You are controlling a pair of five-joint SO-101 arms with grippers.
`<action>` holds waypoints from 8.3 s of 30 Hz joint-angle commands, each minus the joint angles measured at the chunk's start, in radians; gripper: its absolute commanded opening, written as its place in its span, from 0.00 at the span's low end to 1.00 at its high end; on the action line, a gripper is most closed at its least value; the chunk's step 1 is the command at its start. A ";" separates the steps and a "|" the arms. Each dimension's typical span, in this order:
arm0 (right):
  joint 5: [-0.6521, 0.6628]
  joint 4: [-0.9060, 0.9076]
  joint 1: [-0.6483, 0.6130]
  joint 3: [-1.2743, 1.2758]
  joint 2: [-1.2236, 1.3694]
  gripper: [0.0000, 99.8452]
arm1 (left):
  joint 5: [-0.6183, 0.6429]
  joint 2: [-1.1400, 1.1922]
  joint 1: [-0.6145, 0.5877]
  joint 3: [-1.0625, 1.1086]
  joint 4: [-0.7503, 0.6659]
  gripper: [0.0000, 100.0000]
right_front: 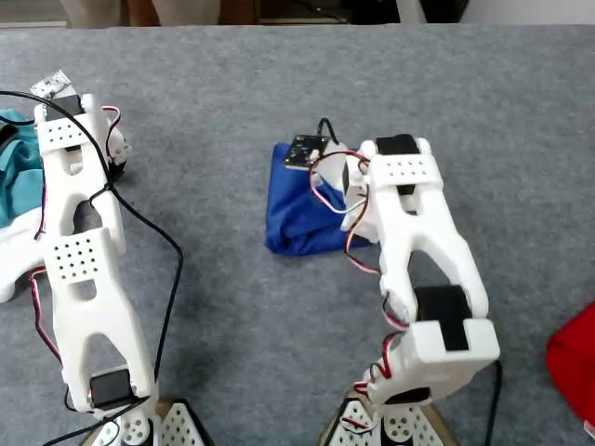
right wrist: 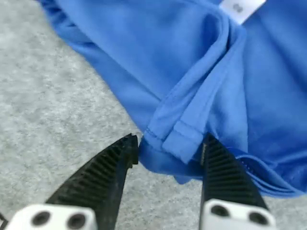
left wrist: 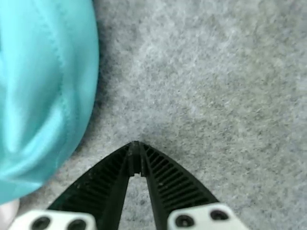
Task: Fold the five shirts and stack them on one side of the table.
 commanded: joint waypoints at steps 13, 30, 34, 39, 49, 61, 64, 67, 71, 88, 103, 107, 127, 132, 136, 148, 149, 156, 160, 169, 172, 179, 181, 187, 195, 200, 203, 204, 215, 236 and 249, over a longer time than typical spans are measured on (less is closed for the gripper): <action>0.006 -0.074 0.024 -0.048 0.019 0.01 | -0.008 -0.016 0.020 -0.003 -0.011 0.02; 0.037 0.095 0.097 -0.205 -0.088 0.01 | -0.009 0.015 0.020 -0.014 -0.020 0.02; 0.074 0.141 0.102 -0.203 -0.090 0.01 | -0.009 0.015 0.020 -0.014 -0.020 0.02; 0.094 0.150 0.104 -0.153 -0.154 0.01 | -0.009 0.015 0.020 -0.014 -0.018 0.02; 0.109 -0.038 0.186 0.113 -0.232 0.01 | -0.011 0.015 0.020 -0.014 -0.018 0.02; 0.133 -0.190 0.280 0.209 -0.237 0.17 | -0.011 0.016 0.025 -0.014 -0.017 0.02; 0.133 -0.164 0.280 0.209 -0.240 0.17 | -0.011 0.016 0.025 -0.014 -0.018 0.02; 0.133 -0.129 0.282 0.209 -0.245 0.16 | -0.011 0.016 0.025 -0.014 -0.020 0.02; 0.133 -0.127 0.323 0.262 -0.312 0.17 | -0.011 0.016 0.025 -0.014 -0.020 0.02; -0.043 -0.083 0.206 0.214 -0.495 0.22 | -0.011 0.016 0.025 -0.014 -0.020 0.02; -0.252 -0.035 -0.232 -0.211 0.048 0.01 | -0.011 0.016 0.025 -0.014 -0.020 0.02; -0.252 -0.032 -0.251 -0.160 0.048 0.01 | -0.011 0.016 0.025 -0.014 -0.020 0.02; -0.253 -0.130 -0.168 0.140 -0.153 0.01 | -0.012 0.016 0.023 -0.014 -0.020 0.02; -0.256 -0.078 -0.077 -0.025 -0.182 0.01 | -0.012 0.016 0.025 -0.014 -0.021 0.02; -0.290 -0.058 -0.010 -0.110 -0.182 0.01 | -0.012 0.016 0.025 -0.014 -0.020 0.02; -0.331 -0.101 0.008 -0.151 -0.180 0.01 | -0.012 0.016 0.026 -0.014 -0.021 0.02; -0.338 -0.118 0.019 -0.153 -0.179 0.01 | -0.012 0.016 0.028 -0.014 -0.021 0.02; -0.468 -0.302 0.122 -0.154 0.013 0.01 | -0.046 0.015 0.066 -0.014 -0.015 0.02; -0.583 -0.448 0.166 -0.156 0.124 0.01 | -0.112 -0.028 0.092 -0.077 0.066 0.02; -0.677 -0.433 0.289 -0.231 0.053 0.01 | -0.173 -0.199 0.253 -0.281 0.238 0.02; -0.687 -0.439 0.306 -0.232 0.039 0.01 | -0.150 -0.271 0.381 -0.221 0.233 0.02; -0.683 -0.474 0.374 -0.297 0.147 0.01 | -0.052 -0.234 0.644 -0.173 0.057 0.02; -0.681 -0.462 0.371 -0.349 0.205 0.01 | -0.021 -0.202 0.666 -0.172 0.018 0.02; -0.660 -0.316 0.355 -0.585 0.390 0.01 | 0.058 -0.071 0.723 -0.181 -0.049 0.02; -0.641 -0.126 0.352 -0.878 0.590 0.01 | 0.098 0.019 0.684 -0.181 -0.173 0.02; -0.611 -0.078 0.334 -0.964 0.659 0.01 | 0.097 0.036 0.617 -0.175 -0.181 0.02; -0.583 -0.066 0.311 -0.986 0.690 0.01 | 0.095 0.059 0.580 -0.181 -0.187 0.02; -0.583 -0.066 0.306 -0.990 0.694 0.01 | 0.092 0.068 0.572 -0.181 -0.199 0.02; -0.588 0.028 0.332 -1.067 0.651 0.01 | 0.075 0.073 0.569 -0.196 -0.173 0.02; -0.583 -0.051 0.349 -0.843 0.507 0.01 | 0.072 0.071 0.614 -0.149 -0.175 0.02; -0.572 -0.052 0.355 -0.835 0.483 0.01 | 0.074 0.071 0.588 -0.107 -0.255 0.02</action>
